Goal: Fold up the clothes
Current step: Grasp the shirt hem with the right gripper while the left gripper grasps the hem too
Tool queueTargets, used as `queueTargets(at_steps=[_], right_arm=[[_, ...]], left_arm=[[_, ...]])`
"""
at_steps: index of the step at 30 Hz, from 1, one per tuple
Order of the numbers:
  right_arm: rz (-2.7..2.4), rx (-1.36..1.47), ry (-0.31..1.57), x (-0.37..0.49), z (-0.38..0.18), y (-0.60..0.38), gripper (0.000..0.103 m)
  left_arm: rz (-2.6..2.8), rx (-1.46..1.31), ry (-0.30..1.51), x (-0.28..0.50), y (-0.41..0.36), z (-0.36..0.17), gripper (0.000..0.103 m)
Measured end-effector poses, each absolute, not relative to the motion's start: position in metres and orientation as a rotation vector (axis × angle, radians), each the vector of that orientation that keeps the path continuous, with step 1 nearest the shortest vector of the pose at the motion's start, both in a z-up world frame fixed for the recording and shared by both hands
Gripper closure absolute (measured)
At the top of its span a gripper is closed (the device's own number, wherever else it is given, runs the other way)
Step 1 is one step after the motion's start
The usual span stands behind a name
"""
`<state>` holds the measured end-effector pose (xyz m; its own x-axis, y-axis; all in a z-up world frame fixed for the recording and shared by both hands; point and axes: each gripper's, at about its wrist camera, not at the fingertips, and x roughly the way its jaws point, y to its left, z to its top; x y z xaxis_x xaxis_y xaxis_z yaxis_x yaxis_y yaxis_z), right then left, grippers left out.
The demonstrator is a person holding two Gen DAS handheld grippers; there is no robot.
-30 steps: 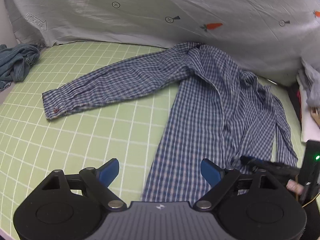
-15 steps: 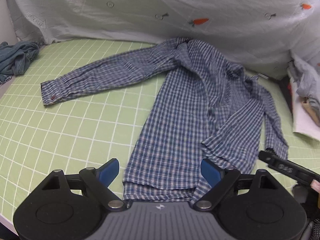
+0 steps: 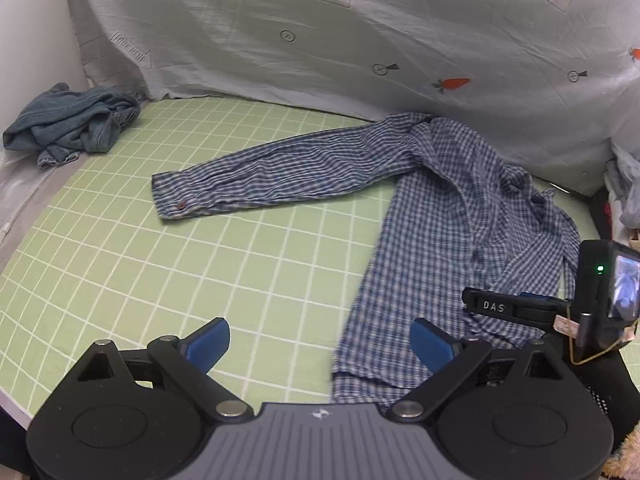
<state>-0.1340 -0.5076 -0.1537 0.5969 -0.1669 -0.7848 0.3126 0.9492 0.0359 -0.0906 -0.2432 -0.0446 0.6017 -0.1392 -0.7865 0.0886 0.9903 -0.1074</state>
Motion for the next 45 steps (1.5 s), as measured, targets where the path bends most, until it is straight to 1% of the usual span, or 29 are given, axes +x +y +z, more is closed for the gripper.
queueTargets(at_steps=[1, 2, 3, 4, 5, 6, 7, 13, 17, 21, 26, 27, 28, 29, 30, 33, 34, 35, 36, 37, 38, 39, 40, 41, 45], right_arm=[[-0.276, 0.165, 0.906, -0.129, -0.158, -0.506, 0.043], [-0.272, 0.154, 0.923, -0.125, -0.162, -0.505, 0.049], [-0.268, 0.147, 0.937, -0.121, -0.165, -0.504, 0.052], [-0.271, 0.167, 0.931, -0.124, -0.164, -0.507, 0.065], [-0.275, 0.174, 0.927, -0.128, -0.161, -0.510, 0.076], [-0.278, 0.180, 0.922, -0.132, -0.157, -0.514, 0.100], [-0.285, 0.179, 0.910, -0.138, -0.153, -0.518, 0.101], [-0.391, 0.213, 0.799, -0.205, -0.112, -0.557, 0.102], [-0.545, 0.226, 0.801, -0.258, -0.099, -0.596, 0.102], [-0.620, 0.279, 0.878, -0.294, -0.113, -0.634, 0.102], [-0.595, 0.291, 0.940, -0.301, -0.128, -0.646, 0.099], [-0.589, 0.293, 0.953, -0.302, -0.132, -0.648, 0.095], [-0.584, 0.295, 0.965, -0.303, -0.135, -0.651, 0.088], [-0.579, 0.298, 0.978, -0.305, -0.138, -0.653, 0.083], [-0.574, 0.300, 0.990, -0.306, -0.141, -0.656, 0.072], [-0.558, 0.307, 1.027, -0.310, -0.150, -0.663, 0.061], [-0.554, 0.309, 1.038, -0.311, -0.153, -0.665, 0.055], [-0.554, 0.311, 1.037, -0.311, -0.153, -0.664, 0.052], [-0.555, 0.312, 1.037, -0.311, -0.153, -0.664, 0.050], [-0.556, 0.313, 1.036, -0.311, -0.153, -0.663, 0.050], [-0.556, 0.314, 1.035, -0.311, -0.153, -0.663, 0.050], [-0.557, 0.316, 1.035, -0.311, -0.153, -0.662, 0.050], [-0.557, 0.321, 1.036, -0.310, -0.153, -0.661, 0.050], [-0.557, 0.327, 1.036, -0.308, -0.152, -0.660, 0.050], [-0.548, 0.324, 1.031, -0.300, -0.149, -0.647, 0.050]], left_arm=[[-0.129, -0.062, 0.922, -0.088, -0.240, -0.046, 0.007], [-0.134, -0.065, 0.925, -0.084, -0.240, -0.046, 0.007], [-0.139, -0.068, 0.927, -0.080, -0.239, -0.047, 0.007], [-0.144, -0.070, 0.930, -0.076, -0.238, -0.047, 0.007], [-0.150, -0.070, 0.930, -0.072, -0.241, -0.048, 0.007], [-0.158, -0.068, 0.930, -0.068, -0.245, -0.048, 0.007], [-0.165, -0.065, 0.930, -0.063, -0.249, -0.048, 0.007], [-0.269, -0.018, 0.940, -0.041, -0.296, -0.055, 0.007], [-0.340, 0.012, 0.986, -0.039, -0.339, -0.071, 0.007], [-0.386, 0.055, 1.045, -0.043, -0.381, -0.094, 0.007], [-0.393, 0.135, 1.099, -0.051, -0.417, -0.125, 0.007], [-0.391, 0.147, 1.107, -0.053, -0.420, -0.131, 0.007], [-0.388, 0.157, 1.112, -0.055, -0.422, -0.135, 0.007], [-0.386, 0.168, 1.118, -0.057, -0.424, -0.140, 0.008], [-0.380, 0.182, 1.124, -0.059, -0.425, -0.144, 0.008], [-0.365, 0.218, 1.142, -0.063, -0.427, -0.154, 0.013], [-0.366, 0.217, 1.148, -0.064, -0.426, -0.155, 0.020], [-0.368, 0.215, 1.155, -0.064, -0.424, -0.157, 0.027], [-0.368, 0.216, 1.161, -0.064, -0.421, -0.159, 0.031], [-0.361, 0.219, 1.154, -0.063, -0.419, -0.158, 0.041], [-0.353, 0.222, 1.148, -0.063, -0.416, -0.157, 0.054], [-0.350, 0.199, 1.150, -0.061, -0.411, -0.155, 0.063], [-0.346, 0.176, 1.152, -0.058, -0.405, -0.153, 0.085], [-0.336, 0.129, 1.157, -0.055, -0.397, -0.150, 0.092], [-0.251, 0.027, 1.111, -0.042, -0.357, -0.130, 0.092]])
